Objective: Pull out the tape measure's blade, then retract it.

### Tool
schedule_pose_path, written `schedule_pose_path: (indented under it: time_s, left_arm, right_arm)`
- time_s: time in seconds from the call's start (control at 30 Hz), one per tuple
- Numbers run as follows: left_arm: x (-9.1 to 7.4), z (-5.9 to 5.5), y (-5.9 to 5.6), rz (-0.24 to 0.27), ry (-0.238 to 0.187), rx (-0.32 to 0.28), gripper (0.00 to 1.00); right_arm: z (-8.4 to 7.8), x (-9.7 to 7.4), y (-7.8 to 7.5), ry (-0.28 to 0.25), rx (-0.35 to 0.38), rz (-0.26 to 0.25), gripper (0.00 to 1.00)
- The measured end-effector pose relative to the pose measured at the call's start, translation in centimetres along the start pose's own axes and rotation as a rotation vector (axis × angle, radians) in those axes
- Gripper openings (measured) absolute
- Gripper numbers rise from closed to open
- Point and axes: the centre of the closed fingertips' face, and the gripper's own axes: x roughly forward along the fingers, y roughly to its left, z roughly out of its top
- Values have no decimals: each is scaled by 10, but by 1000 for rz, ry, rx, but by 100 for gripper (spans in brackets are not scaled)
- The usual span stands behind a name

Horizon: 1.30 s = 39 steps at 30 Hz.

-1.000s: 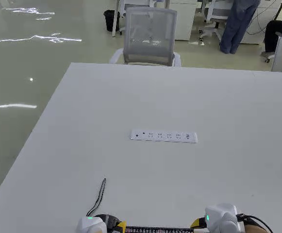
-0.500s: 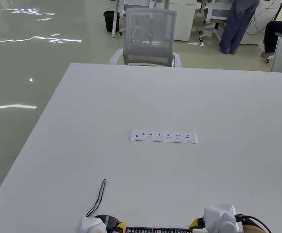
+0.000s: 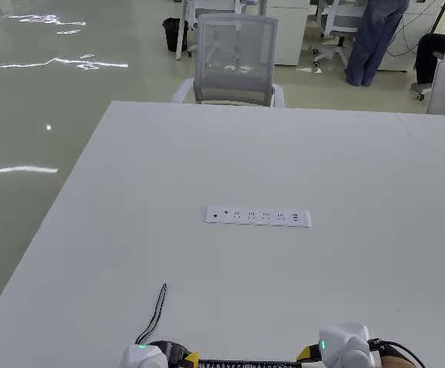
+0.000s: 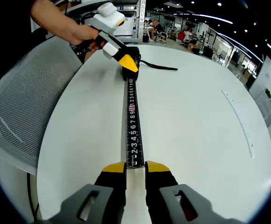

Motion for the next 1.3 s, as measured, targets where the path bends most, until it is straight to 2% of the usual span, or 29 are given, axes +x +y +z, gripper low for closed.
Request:
schedule_pose_path:
  time_s: [1.3]
  left_arm:
    - [1,0,2,-15,-2,-1,65]
  right_arm:
    - [9,8,1,-15,0,5,13]
